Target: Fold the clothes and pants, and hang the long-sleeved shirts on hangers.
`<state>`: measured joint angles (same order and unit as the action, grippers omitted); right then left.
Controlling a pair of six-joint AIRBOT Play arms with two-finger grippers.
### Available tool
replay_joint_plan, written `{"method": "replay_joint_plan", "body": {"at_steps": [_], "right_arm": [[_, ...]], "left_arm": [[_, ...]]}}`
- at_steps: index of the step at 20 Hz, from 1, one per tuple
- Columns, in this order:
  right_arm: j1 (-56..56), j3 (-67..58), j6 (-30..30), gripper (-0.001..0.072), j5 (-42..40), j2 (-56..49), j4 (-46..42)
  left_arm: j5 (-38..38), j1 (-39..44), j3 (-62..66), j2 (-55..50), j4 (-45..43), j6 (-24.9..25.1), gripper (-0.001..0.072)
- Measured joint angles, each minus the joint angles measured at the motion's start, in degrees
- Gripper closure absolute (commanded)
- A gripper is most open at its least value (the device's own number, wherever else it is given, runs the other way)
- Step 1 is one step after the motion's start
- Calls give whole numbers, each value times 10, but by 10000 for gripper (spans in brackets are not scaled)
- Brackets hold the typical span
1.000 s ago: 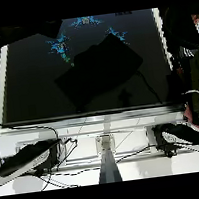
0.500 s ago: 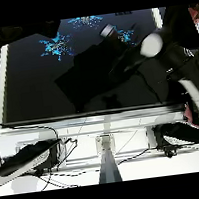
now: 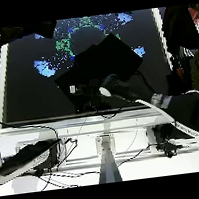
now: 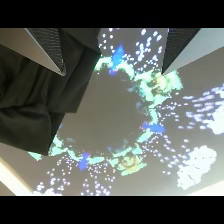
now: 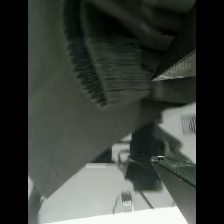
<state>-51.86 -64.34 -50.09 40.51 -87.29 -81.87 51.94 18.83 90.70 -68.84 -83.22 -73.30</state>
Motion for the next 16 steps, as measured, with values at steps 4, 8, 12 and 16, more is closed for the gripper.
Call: {"method": "replay_joint_plan", "body": {"at_steps": [4,8,12,16], "right_arm": [[-12,2,13,374,-73,-34,-15],[-16,2,16,374,-113,-56,-31],[-16,-3,-4,411,-138,-64,-52],[-11,-13,-45,694,-147,-66,-100]], "left_arm": [[0,0,0,-1,-1,0,7],[0,0,0,-1,-1,0,7],[0,0,0,-1,-1,0,7],[0,0,0,-1,-1,0,7]]}}
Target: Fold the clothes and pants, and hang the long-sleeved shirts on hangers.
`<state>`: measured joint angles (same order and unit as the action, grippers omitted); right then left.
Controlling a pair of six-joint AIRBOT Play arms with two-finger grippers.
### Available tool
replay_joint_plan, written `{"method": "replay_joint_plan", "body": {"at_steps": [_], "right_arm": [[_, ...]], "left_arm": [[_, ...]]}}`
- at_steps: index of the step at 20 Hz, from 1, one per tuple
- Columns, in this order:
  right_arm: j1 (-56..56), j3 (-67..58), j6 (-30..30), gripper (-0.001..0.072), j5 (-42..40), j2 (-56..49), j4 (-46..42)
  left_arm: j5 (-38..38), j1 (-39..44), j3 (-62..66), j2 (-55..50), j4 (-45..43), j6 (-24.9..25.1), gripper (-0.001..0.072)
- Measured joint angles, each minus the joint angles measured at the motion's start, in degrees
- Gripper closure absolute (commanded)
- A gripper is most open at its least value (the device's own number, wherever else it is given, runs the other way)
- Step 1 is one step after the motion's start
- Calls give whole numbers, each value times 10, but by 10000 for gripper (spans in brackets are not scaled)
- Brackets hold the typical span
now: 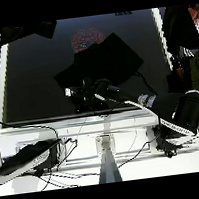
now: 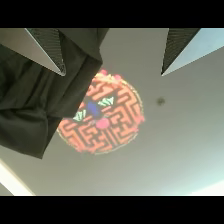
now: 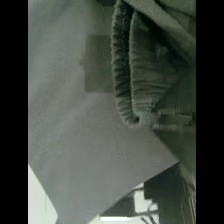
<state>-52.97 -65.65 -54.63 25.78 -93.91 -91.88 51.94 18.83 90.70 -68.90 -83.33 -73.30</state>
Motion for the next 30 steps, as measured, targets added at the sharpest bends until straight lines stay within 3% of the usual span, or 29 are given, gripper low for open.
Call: {"method": "replay_joint_plan", "body": {"at_steps": [6,8,9,13,16,17,19,23,30], "right_arm": [[34,-45,-29,694,8,0,-28],[61,-80,-60,695,33,2,-34],[78,-98,-83,694,50,5,-35],[172,-164,-185,694,121,39,-39],[234,-186,-221,694,153,78,-34],[251,-190,-228,694,163,90,-32],[275,-195,-236,693,179,107,-28],[294,-198,-244,694,202,119,-24],[301,-199,-247,694,196,123,-12]], "left_arm": [[0,0,0,-5,-1,0,25],[0,-3,0,-11,-19,-1,289],[2,-7,0,-13,-32,-3,366],[33,-36,-6,-35,-61,-8,369],[99,-76,-37,-71,-50,-8,364],[118,-92,-56,-83,-20,-3,316],[151,-128,-105,-107,81,22,104],[181,-188,-224,-138,254,65,99],[135,-210,-421,-151,403,104,100]]}}
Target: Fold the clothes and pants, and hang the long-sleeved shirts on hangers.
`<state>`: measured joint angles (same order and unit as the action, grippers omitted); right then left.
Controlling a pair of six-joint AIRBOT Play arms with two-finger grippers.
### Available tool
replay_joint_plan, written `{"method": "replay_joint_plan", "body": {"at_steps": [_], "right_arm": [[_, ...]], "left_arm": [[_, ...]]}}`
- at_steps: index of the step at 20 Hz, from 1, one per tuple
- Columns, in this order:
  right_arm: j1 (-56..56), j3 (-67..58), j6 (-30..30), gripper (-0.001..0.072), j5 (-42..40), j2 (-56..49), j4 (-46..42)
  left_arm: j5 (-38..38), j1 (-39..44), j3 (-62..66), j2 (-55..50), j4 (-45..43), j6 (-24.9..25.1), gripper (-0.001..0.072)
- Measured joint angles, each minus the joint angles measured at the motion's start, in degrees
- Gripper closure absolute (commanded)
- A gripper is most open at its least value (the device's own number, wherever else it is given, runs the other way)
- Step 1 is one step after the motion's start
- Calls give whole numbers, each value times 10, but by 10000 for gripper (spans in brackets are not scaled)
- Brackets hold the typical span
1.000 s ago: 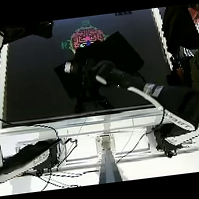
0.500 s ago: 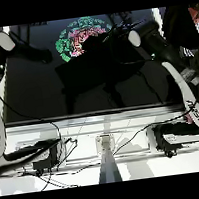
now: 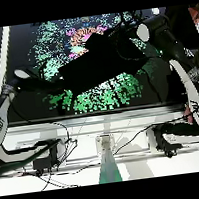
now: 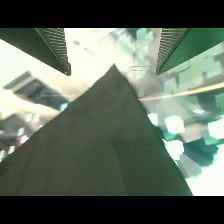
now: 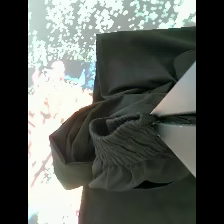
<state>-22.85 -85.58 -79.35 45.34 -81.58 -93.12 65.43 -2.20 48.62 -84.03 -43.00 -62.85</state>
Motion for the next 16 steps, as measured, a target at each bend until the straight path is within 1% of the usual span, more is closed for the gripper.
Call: {"method": "replay_joint_plan", "body": {"at_steps": [2,3,4,5,6,7,8,9,12,15,16], "right_arm": [[0,0,0,694,-4,1,0],[0,0,0,694,-4,1,1],[0,0,0,694,-7,1,1],[0,0,0,694,-9,1,1],[0,0,0,694,-10,1,1],[0,0,-1,694,-12,1,2],[0,0,-1,693,-13,1,2],[0,0,-1,694,-13,1,1],[4,-3,0,694,-26,3,-16],[30,-26,0,694,-43,4,-31],[45,-41,0,694,-47,5,-35]], "left_arm": [[-23,13,-31,-1,33,10,114],[-31,22,-41,-1,47,14,148],[-43,32,-49,-2,58,16,256],[-58,42,-55,-2,61,17,343],[-73,52,-59,-2,63,17,405],[-90,61,-62,-2,69,16,507],[-105,68,-64,-2,73,16,667],[-119,72,-65,-3,76,16,691],[-138,66,-42,-3,94,16,691],[-135,21,35,-2,103,12,692],[-129,-3,75,-2,104,1,692]]}}
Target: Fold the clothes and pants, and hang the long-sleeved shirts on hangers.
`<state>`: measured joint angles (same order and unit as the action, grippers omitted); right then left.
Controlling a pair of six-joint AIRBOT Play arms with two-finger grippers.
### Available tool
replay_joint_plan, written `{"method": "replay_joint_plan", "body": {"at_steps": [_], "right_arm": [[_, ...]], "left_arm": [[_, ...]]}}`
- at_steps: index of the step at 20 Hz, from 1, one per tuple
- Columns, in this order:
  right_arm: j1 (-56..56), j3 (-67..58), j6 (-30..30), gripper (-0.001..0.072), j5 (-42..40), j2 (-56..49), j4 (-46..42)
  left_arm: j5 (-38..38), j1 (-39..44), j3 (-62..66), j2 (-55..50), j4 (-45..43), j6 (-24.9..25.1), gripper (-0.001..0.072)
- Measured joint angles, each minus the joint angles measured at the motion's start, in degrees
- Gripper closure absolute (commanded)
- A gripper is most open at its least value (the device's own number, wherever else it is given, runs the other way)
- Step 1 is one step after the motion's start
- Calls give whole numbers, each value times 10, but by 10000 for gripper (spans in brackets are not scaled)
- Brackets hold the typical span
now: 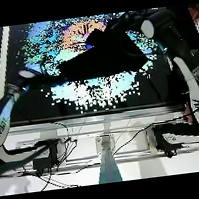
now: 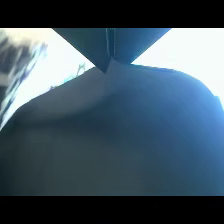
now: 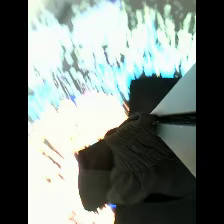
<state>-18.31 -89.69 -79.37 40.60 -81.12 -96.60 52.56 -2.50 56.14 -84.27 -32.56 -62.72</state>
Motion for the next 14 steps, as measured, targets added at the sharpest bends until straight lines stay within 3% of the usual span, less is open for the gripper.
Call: {"method": "replay_joint_plan", "body": {"at_steps": [7,11,14], "right_arm": [[162,-156,-54,694,21,22,-4],[242,-170,-93,694,158,51,7],[274,-100,-126,695,240,88,13]], "left_arm": [[19,-195,313,13,5,-51,692],[80,-275,379,34,-33,-59,692],[146,-305,381,38,-153,-65,692]]}}
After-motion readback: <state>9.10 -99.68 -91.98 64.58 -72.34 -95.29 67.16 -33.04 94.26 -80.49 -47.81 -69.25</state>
